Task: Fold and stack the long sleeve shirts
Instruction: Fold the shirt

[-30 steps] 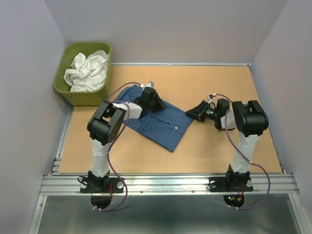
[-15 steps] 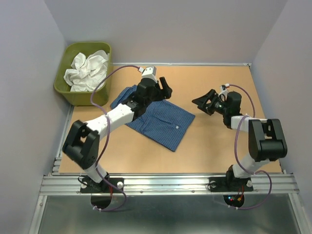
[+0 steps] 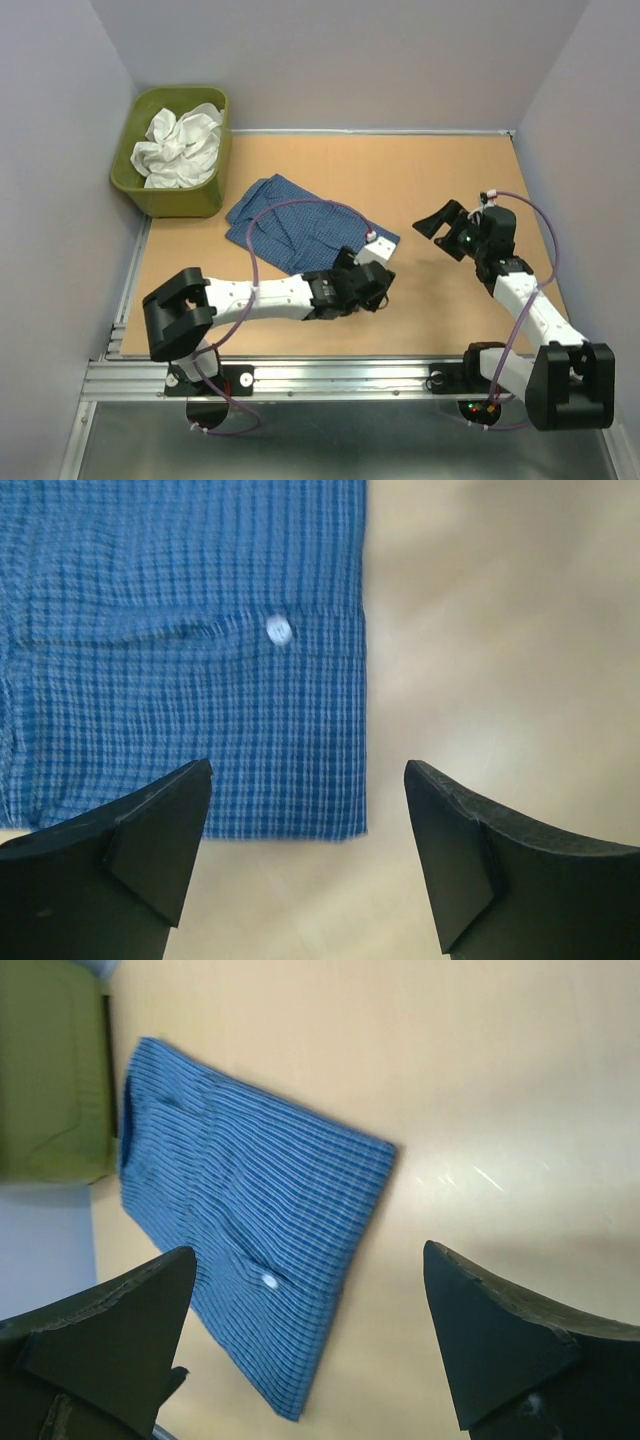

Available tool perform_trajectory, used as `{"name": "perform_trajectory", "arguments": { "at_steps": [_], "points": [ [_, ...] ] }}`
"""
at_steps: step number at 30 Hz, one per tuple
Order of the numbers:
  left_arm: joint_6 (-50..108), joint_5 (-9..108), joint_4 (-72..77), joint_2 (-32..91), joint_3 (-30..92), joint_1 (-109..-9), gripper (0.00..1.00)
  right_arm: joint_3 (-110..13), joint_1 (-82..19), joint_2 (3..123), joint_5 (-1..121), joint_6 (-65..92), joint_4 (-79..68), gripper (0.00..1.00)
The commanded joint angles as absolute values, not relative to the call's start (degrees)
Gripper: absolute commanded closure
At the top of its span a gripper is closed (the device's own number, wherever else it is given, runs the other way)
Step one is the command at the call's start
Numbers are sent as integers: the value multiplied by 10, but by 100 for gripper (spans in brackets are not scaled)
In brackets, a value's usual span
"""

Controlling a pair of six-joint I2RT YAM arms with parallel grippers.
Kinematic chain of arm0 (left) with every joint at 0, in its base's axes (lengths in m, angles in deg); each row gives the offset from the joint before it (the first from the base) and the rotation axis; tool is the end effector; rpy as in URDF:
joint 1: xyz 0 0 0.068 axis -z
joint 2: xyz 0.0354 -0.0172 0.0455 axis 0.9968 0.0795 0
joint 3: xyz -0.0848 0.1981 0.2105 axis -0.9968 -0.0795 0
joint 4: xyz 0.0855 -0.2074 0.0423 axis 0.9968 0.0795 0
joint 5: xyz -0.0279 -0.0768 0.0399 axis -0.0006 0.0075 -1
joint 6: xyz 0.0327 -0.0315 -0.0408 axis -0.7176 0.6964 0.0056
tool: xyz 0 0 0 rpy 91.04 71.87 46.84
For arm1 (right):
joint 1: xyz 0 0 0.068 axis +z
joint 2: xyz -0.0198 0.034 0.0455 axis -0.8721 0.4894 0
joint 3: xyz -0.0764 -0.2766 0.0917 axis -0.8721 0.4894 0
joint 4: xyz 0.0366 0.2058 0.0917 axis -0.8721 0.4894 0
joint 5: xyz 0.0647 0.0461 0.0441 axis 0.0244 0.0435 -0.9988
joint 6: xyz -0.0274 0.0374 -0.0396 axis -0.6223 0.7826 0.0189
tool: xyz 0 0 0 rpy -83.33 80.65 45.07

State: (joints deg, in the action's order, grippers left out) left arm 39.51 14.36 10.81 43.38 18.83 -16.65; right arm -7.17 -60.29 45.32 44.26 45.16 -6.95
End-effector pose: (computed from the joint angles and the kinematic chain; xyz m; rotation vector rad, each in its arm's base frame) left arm 0.1353 -0.2917 0.2893 0.6126 2.0583 -0.4151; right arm 0.2028 0.0198 0.2713 0.4417 2.0822 0.8344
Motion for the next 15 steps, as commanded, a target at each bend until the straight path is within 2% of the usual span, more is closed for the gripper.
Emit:
{"name": "perform_trajectory", "arguments": {
  "at_steps": [1,6,12,15],
  "points": [
    [387,47,195,495,223,-114,15,-23,-604,389,507,453,7,0],
    [388,22,231,583,263,-75,24,14,-604,368,484,469,7,0],
    [390,1,259,644,296,-73,30,39,-604,367,456,467,-12,0],
    [391,-12,273,660,309,-74,38,68,-604,374,428,486,-54,0]
  ]
}}
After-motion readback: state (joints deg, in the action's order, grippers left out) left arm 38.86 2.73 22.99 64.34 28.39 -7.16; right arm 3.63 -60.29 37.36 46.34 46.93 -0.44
